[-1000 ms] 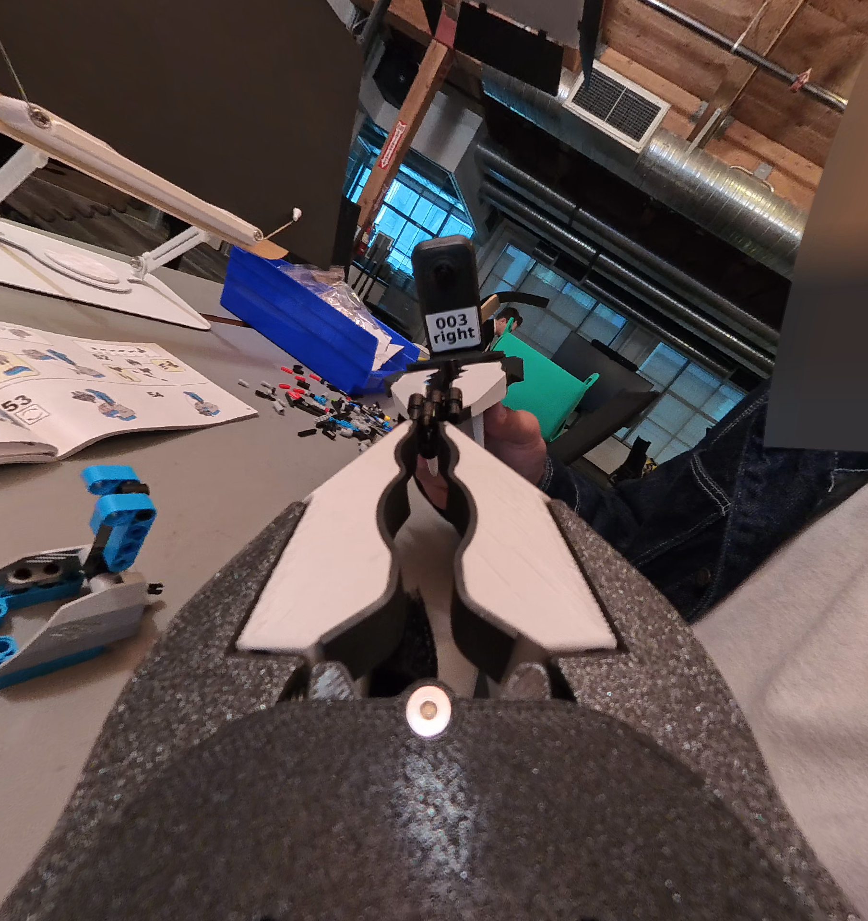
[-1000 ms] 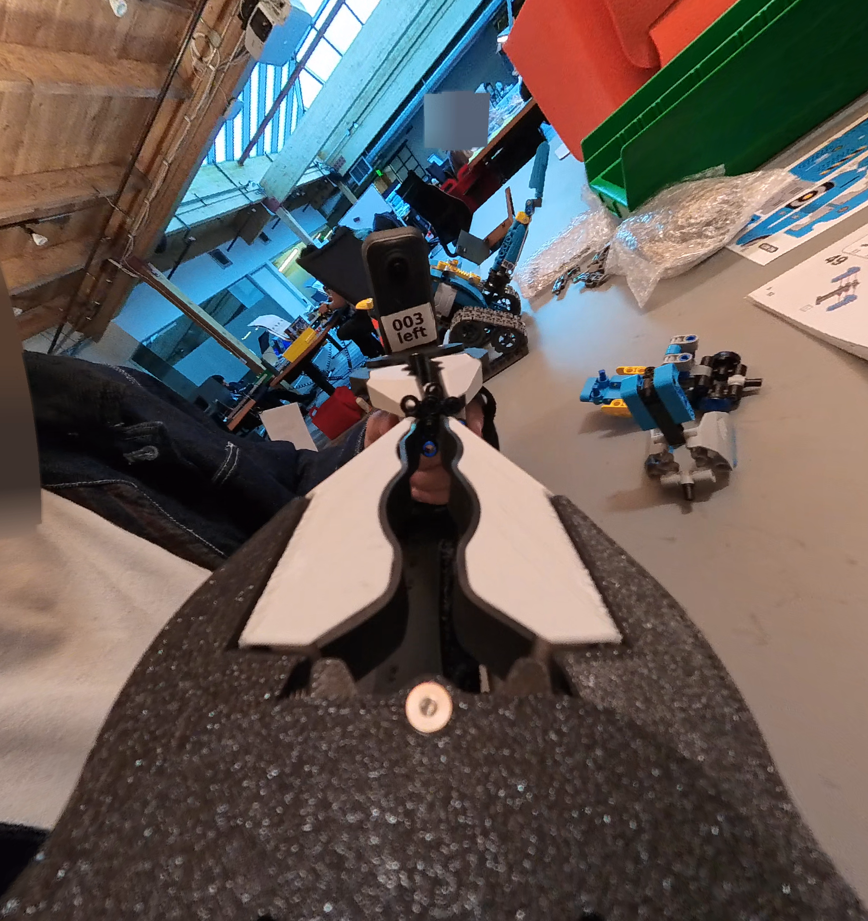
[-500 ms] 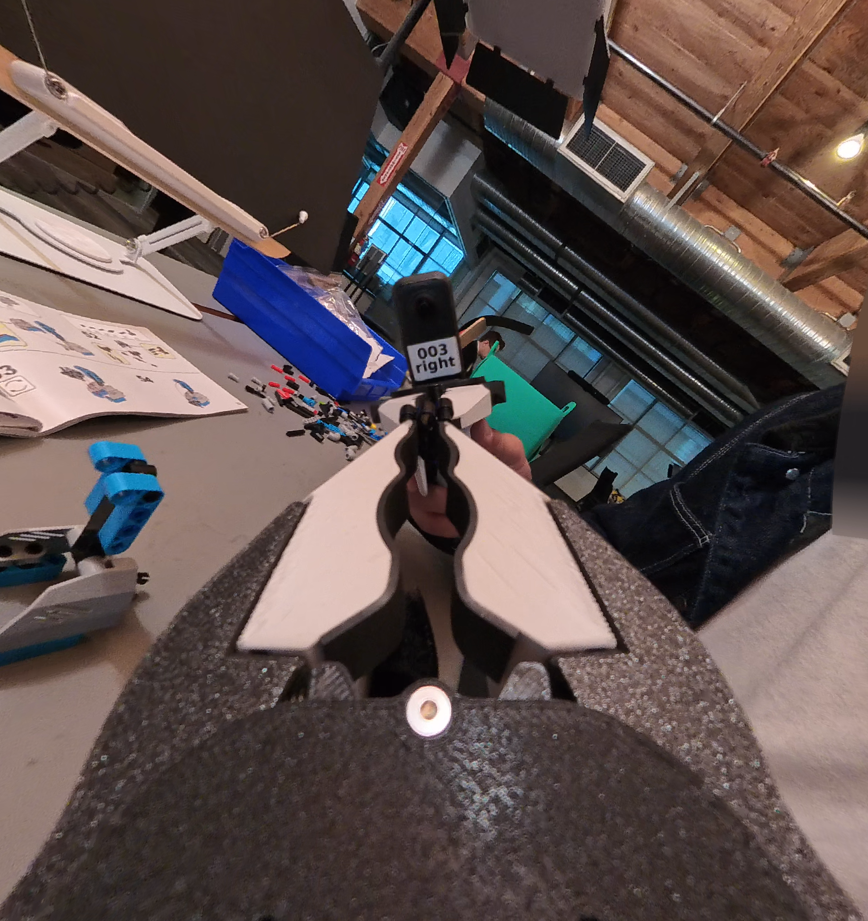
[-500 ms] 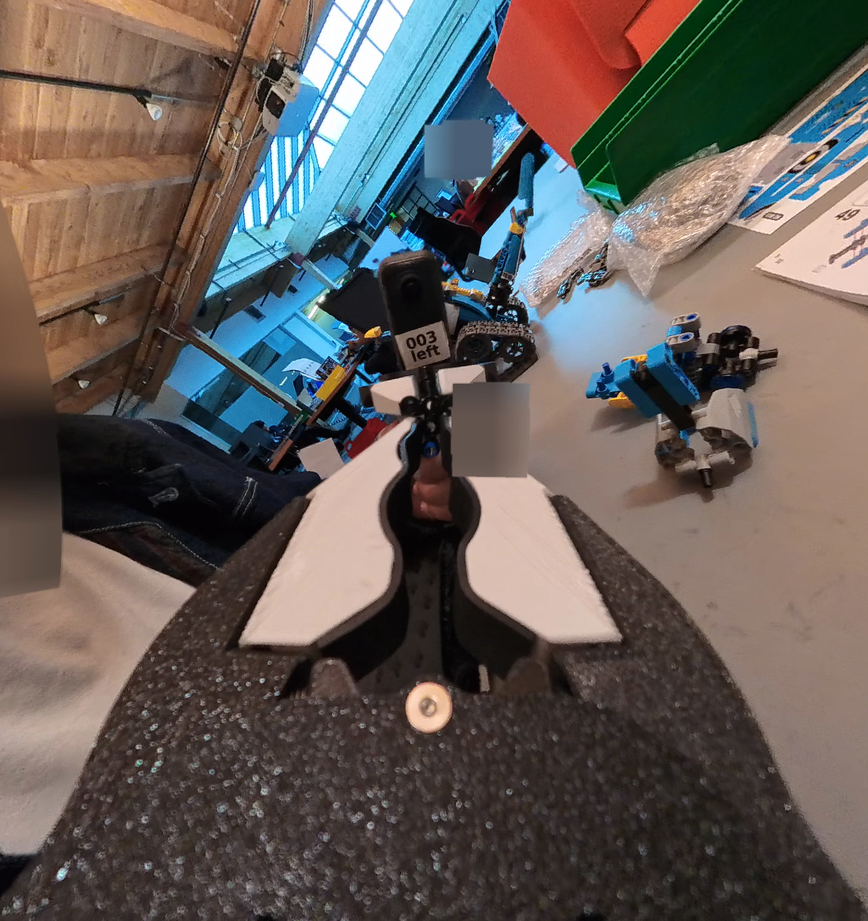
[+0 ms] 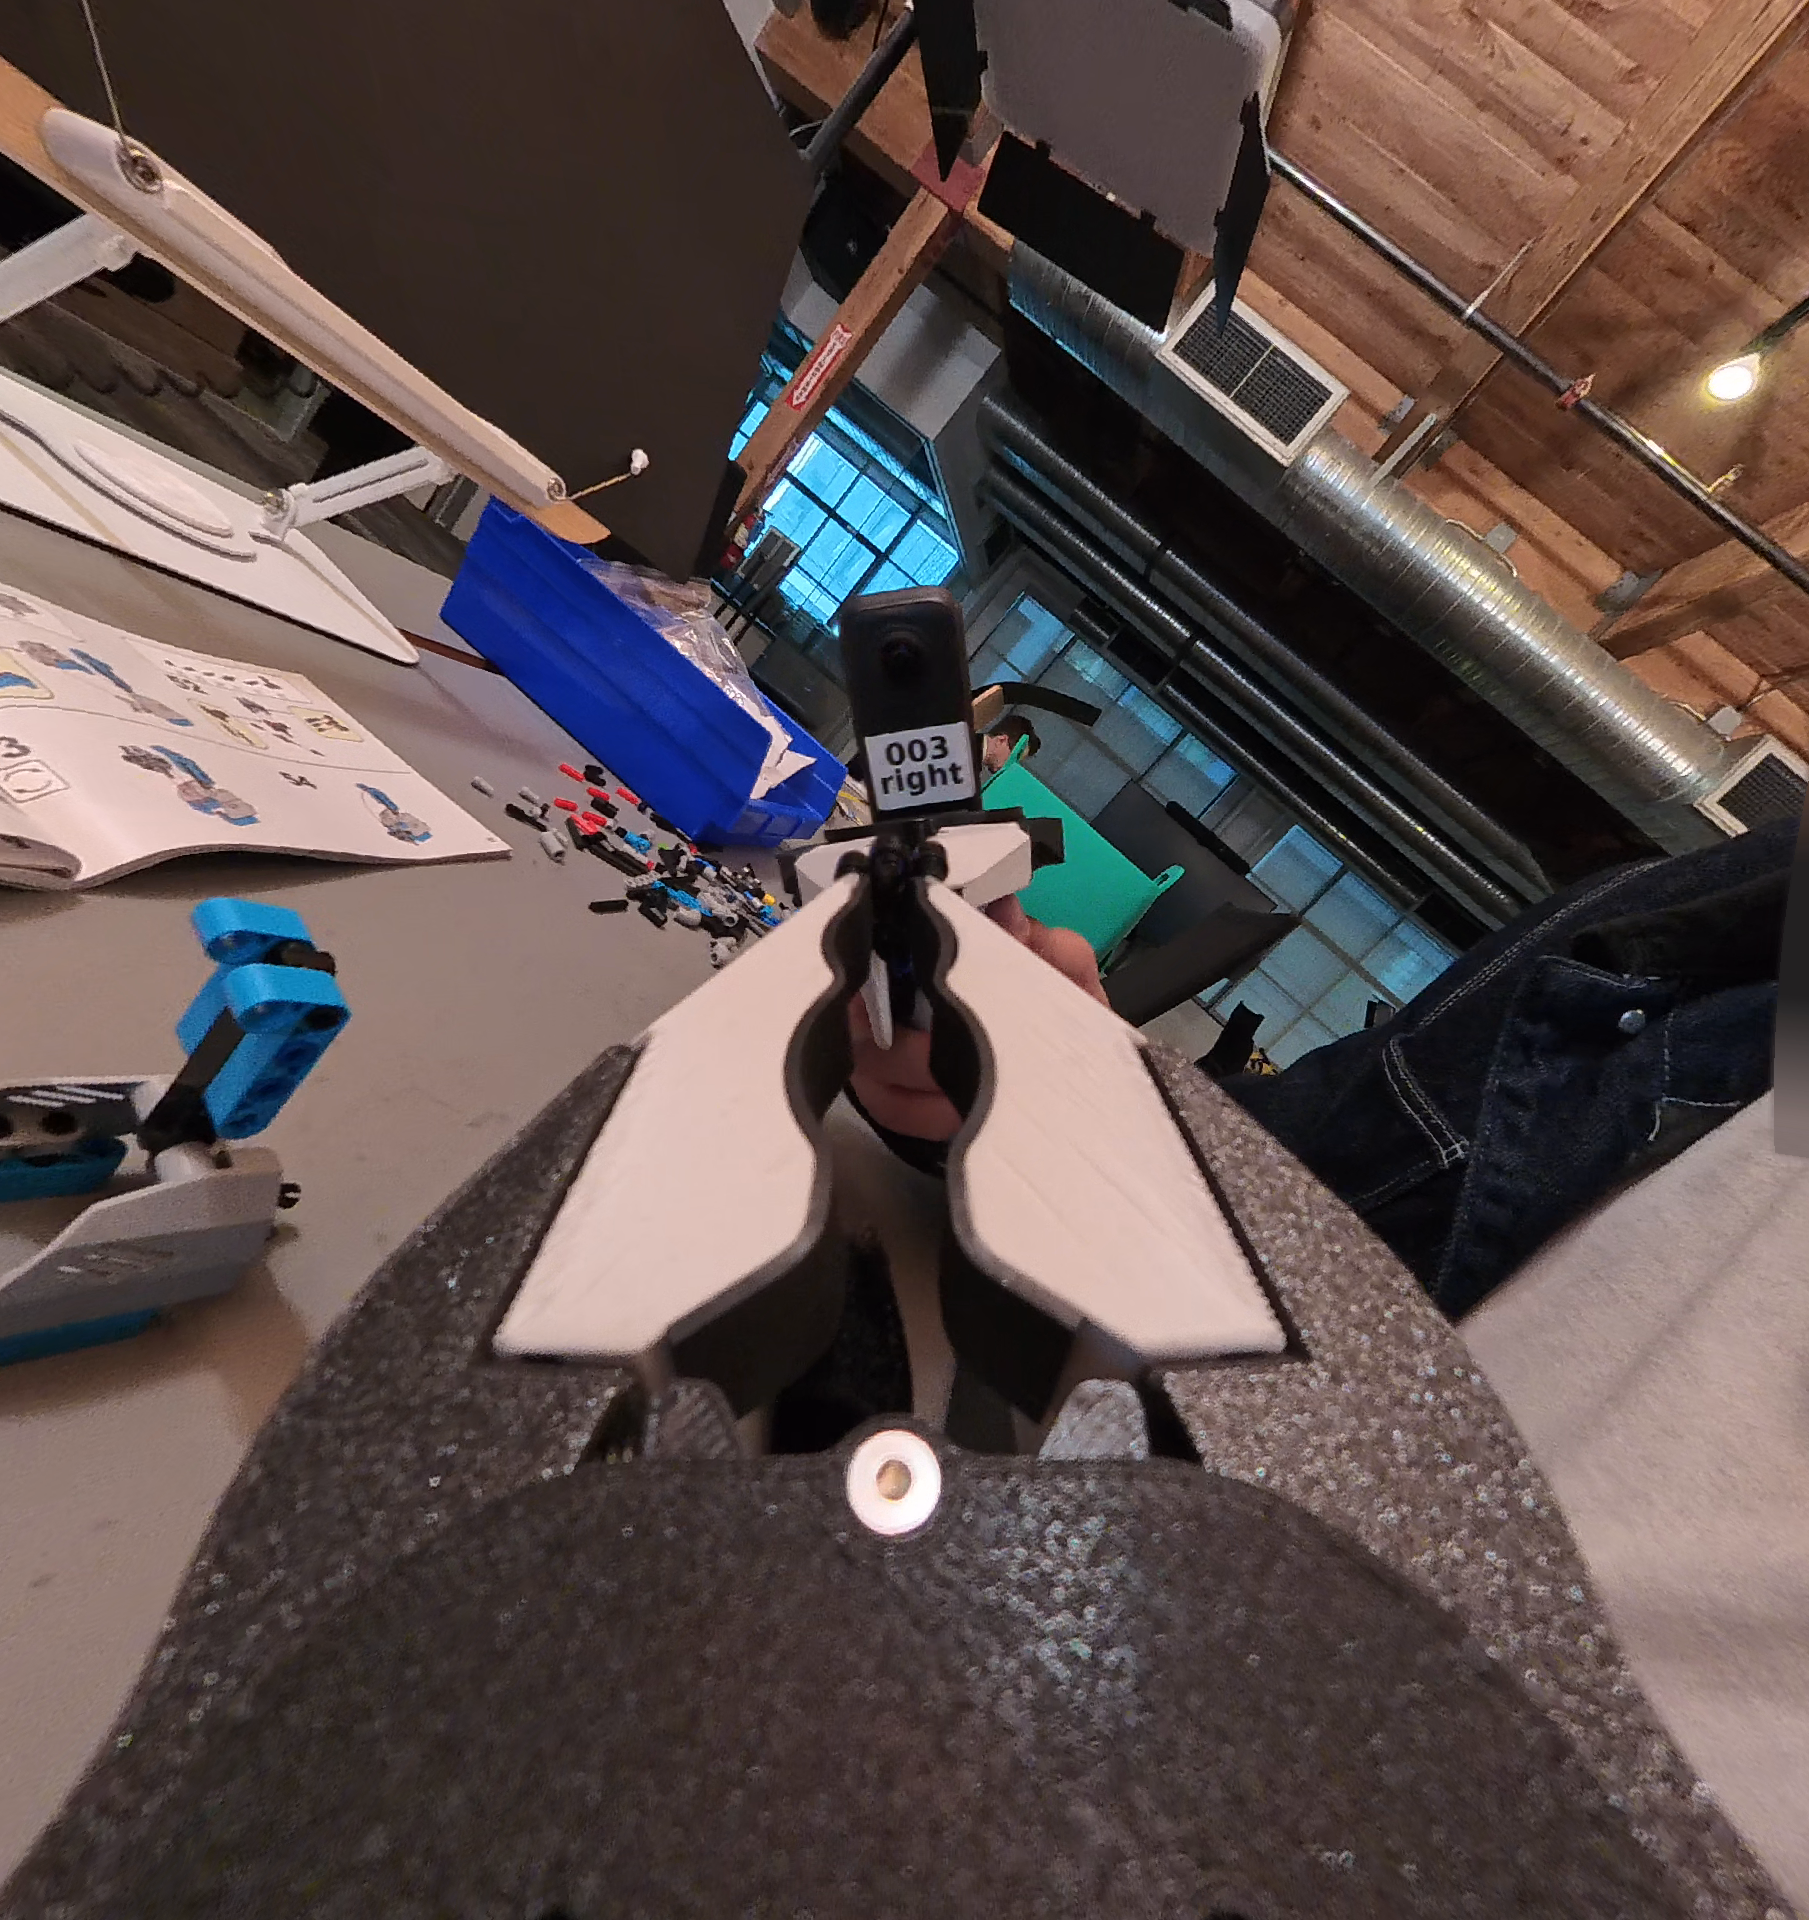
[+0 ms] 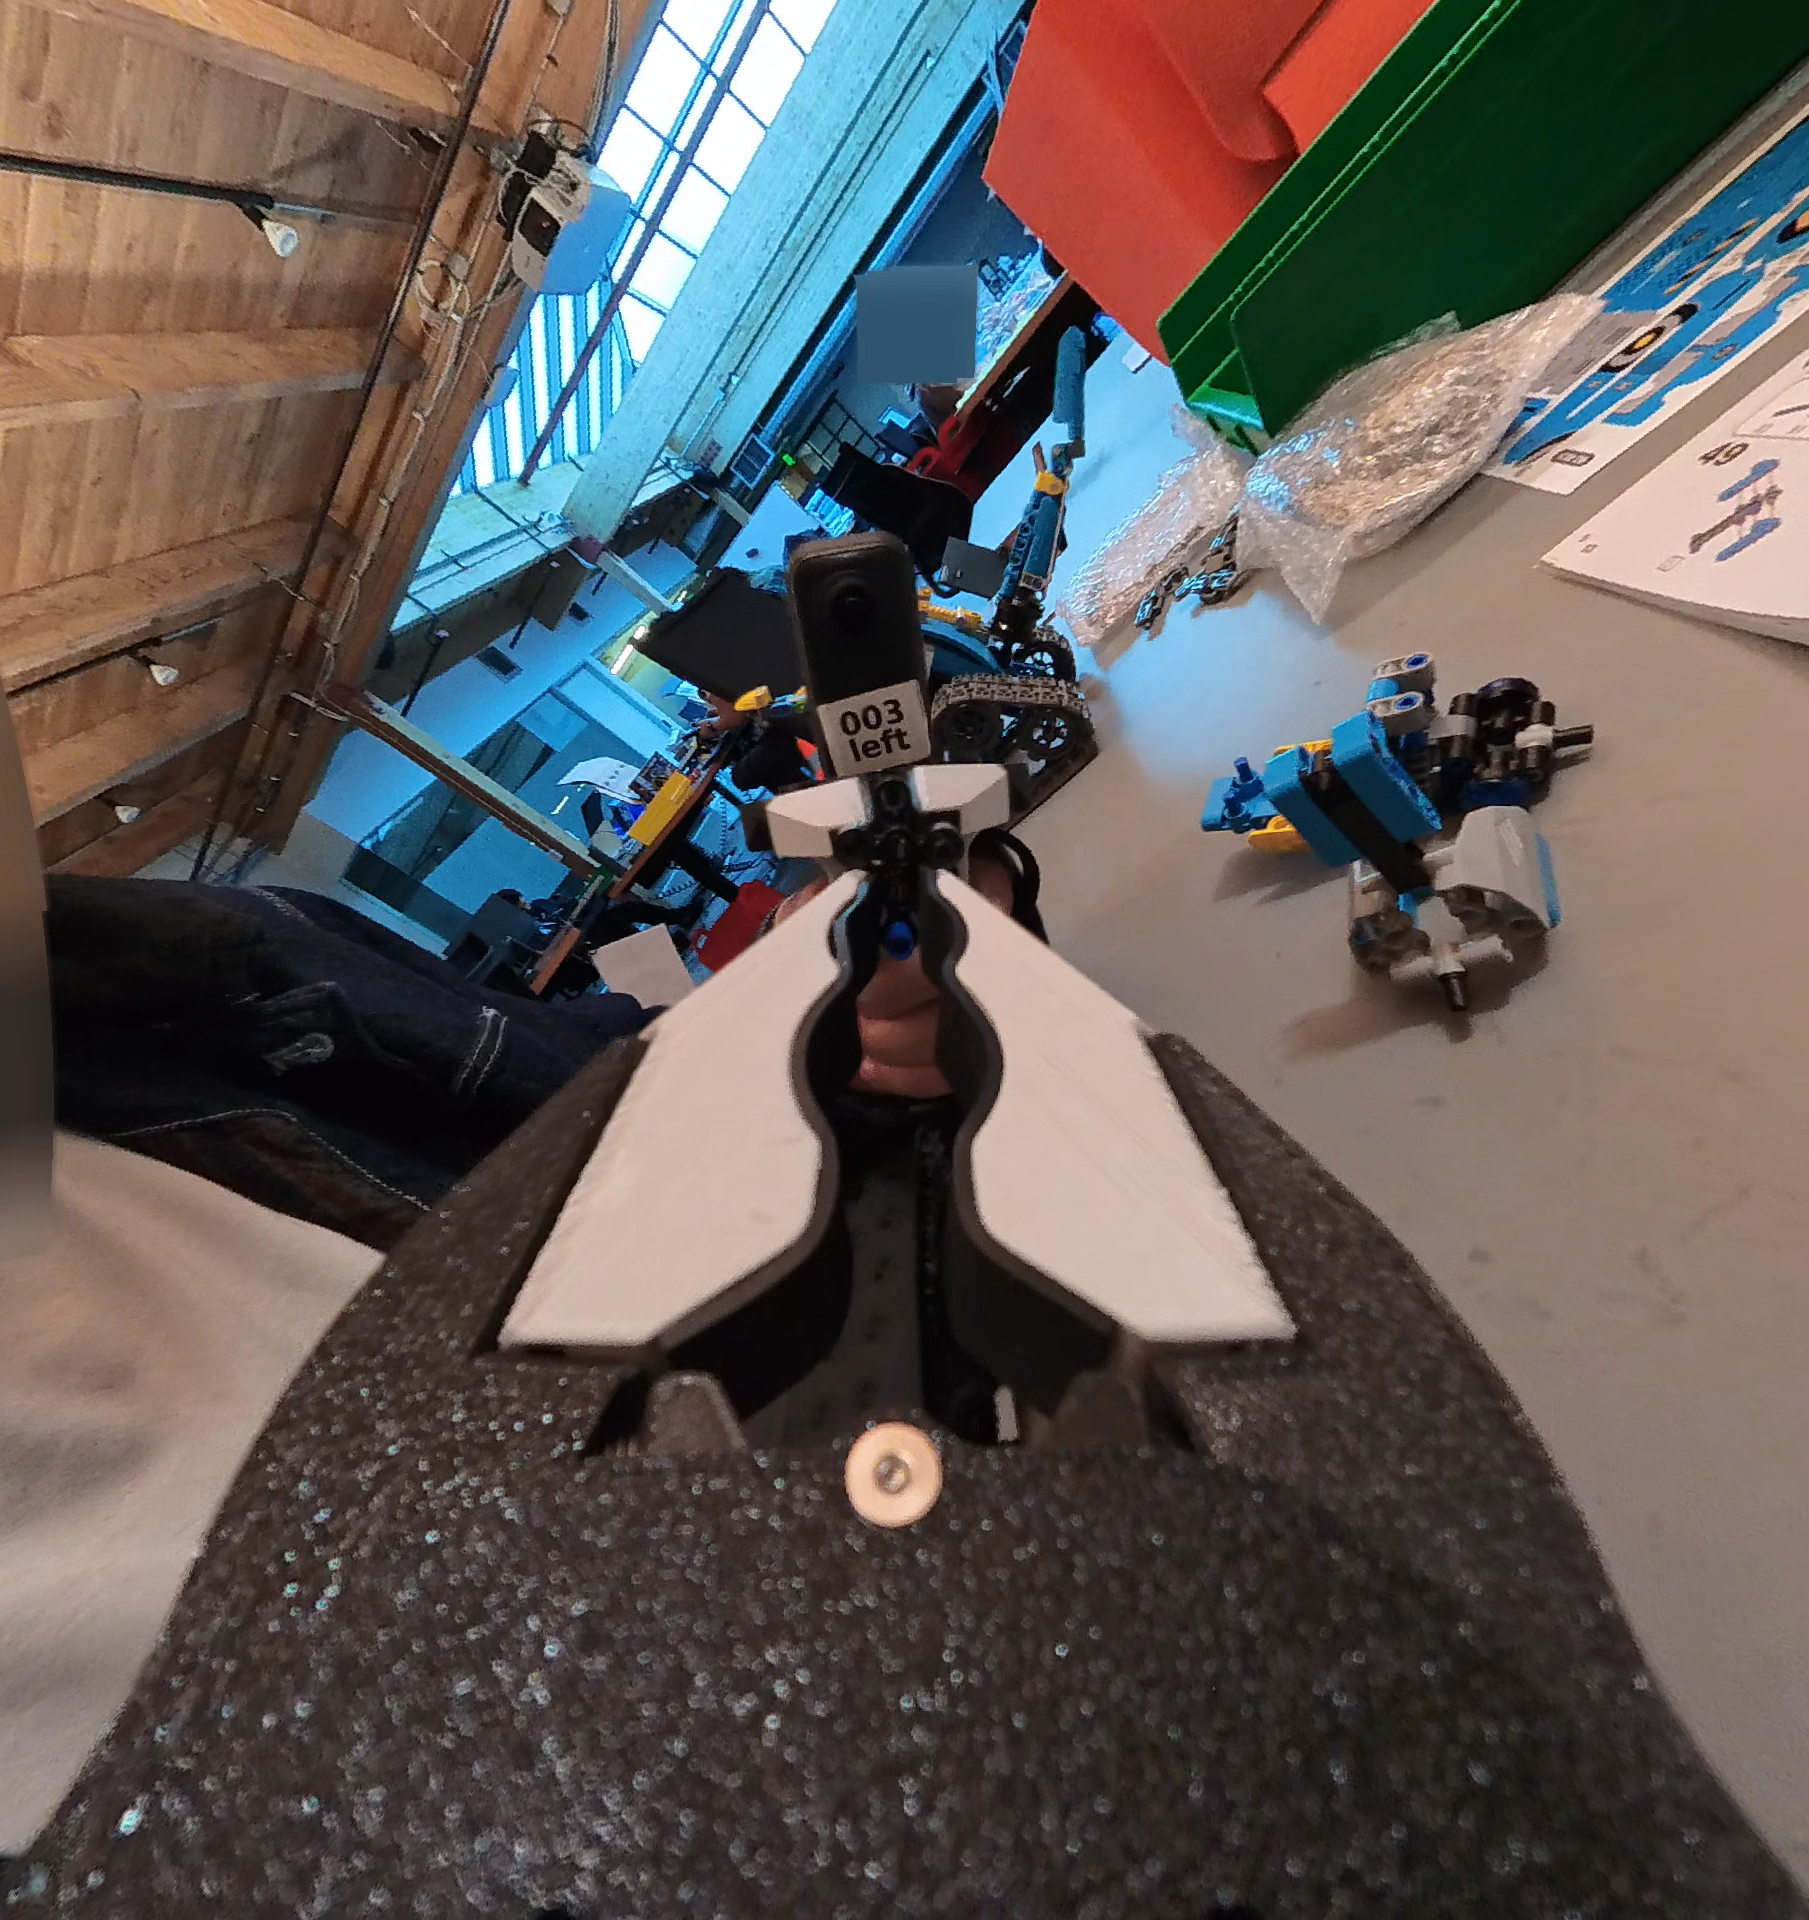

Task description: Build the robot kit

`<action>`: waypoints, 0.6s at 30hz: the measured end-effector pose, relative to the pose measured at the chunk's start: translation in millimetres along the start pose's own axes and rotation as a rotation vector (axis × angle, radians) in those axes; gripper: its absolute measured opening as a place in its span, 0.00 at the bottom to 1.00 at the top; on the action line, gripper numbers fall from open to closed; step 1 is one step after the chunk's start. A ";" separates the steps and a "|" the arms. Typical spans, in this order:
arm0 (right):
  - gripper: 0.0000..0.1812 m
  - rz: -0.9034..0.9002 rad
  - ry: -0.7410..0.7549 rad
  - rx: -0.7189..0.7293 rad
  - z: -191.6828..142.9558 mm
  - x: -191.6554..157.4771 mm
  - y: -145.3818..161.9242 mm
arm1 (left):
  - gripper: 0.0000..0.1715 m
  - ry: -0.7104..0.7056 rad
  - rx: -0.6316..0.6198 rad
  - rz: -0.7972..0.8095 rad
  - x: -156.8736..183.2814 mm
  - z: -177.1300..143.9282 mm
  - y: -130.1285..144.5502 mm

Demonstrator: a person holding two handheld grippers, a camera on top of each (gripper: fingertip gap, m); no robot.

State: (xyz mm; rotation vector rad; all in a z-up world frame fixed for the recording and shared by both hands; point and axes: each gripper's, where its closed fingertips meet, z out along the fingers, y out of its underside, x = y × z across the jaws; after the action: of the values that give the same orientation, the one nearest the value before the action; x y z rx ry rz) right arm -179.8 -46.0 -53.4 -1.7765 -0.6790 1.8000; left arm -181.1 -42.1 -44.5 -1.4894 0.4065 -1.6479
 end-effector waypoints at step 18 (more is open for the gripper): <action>0.03 0.142 -0.113 0.042 0.6 -7.6 -0.6 | 0.04 -0.057 0.009 0.178 8.9 1.9 -1.3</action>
State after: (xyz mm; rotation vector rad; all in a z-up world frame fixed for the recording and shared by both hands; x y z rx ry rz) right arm -180.3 -50.8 -47.3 -1.7451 -0.5661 2.0065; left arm -179.1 -47.5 -37.3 -1.4468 0.4853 -1.4629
